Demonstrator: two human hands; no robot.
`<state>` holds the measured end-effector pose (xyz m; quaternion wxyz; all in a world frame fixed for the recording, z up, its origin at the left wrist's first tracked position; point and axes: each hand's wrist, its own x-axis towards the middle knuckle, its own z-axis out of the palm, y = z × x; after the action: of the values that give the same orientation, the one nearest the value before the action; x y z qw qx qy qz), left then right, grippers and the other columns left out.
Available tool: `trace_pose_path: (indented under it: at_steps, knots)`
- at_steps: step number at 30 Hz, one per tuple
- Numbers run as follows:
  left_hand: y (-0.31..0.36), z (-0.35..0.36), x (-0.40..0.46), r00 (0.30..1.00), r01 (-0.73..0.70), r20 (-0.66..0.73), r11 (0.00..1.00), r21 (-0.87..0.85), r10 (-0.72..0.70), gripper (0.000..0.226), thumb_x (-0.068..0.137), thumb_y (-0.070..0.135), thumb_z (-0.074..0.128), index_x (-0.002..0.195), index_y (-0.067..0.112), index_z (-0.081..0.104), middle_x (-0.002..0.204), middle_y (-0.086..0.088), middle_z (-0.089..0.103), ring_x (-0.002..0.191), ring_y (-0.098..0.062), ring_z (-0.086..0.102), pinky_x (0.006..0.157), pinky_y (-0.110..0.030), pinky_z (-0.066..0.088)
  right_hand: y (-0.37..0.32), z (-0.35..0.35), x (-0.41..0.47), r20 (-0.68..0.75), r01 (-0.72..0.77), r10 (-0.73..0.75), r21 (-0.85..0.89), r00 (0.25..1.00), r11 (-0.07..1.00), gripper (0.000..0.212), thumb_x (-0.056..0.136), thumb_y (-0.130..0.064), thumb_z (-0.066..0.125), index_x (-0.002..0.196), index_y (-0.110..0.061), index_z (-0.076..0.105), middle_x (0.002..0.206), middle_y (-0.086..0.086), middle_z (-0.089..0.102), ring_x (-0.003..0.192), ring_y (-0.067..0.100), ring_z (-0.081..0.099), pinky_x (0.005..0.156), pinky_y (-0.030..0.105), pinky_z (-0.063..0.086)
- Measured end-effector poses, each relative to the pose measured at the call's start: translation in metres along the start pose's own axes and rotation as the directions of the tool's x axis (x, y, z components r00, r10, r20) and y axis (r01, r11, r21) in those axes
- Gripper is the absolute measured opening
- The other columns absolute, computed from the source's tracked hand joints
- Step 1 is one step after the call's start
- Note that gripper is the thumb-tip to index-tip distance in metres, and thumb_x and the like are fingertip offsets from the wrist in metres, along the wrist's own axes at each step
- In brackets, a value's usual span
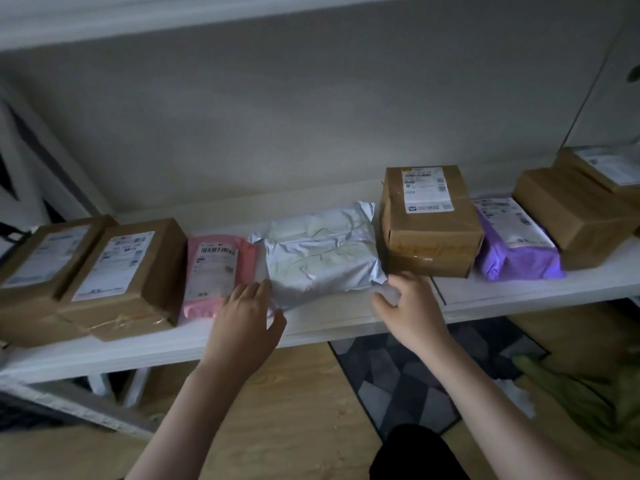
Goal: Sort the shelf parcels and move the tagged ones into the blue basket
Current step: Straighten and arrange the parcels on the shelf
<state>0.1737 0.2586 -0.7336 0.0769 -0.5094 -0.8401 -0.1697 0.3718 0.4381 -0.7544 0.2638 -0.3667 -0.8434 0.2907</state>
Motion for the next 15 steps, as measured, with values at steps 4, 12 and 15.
trace_pose_path:
  at_steps: [4,12,15]
  knots:
    - [0.005,0.001,-0.018,0.998,0.064,0.002,0.996,-0.065,-0.064,0.013,0.088,0.031,0.061,0.090,0.023,0.051,0.085,0.006,0.059,0.082,-0.015,0.056,0.068,-0.029,0.050,-0.022,-0.019,-0.001,0.131,-0.134,0.116,0.138,0.985,0.981,0.030,0.092,-0.034,0.063,0.118,-0.019,0.062,0.113,-0.006,0.062,0.101,0.013,0.061,0.085,0.036,0.053]
    - [0.053,0.014,-0.009,0.999,-0.043,-0.002,0.994,-0.096,0.043,0.022,0.090,0.040,0.055,0.097,0.020,0.061,0.094,0.004,0.065,0.095,-0.017,0.057,0.075,-0.030,0.046,-0.074,-0.067,0.006,-0.051,0.084,-0.071,0.344,0.996,0.935,0.046,0.092,-0.014,0.065,0.131,-0.033,0.051,0.113,-0.020,0.059,0.104,-0.006,0.057,0.081,0.016,0.050]
    - [0.062,0.017,0.003,0.998,-0.059,0.026,0.998,0.020,0.058,0.032,0.091,0.049,0.048,0.101,0.022,0.063,0.100,0.006,0.065,0.102,-0.018,0.056,0.082,-0.033,0.045,-0.081,-0.070,0.009,-0.095,0.171,-0.149,0.299,0.984,0.939,0.042,0.093,-0.020,0.065,0.132,-0.031,0.052,0.116,-0.019,0.059,0.106,-0.004,0.057,0.085,0.019,0.051]
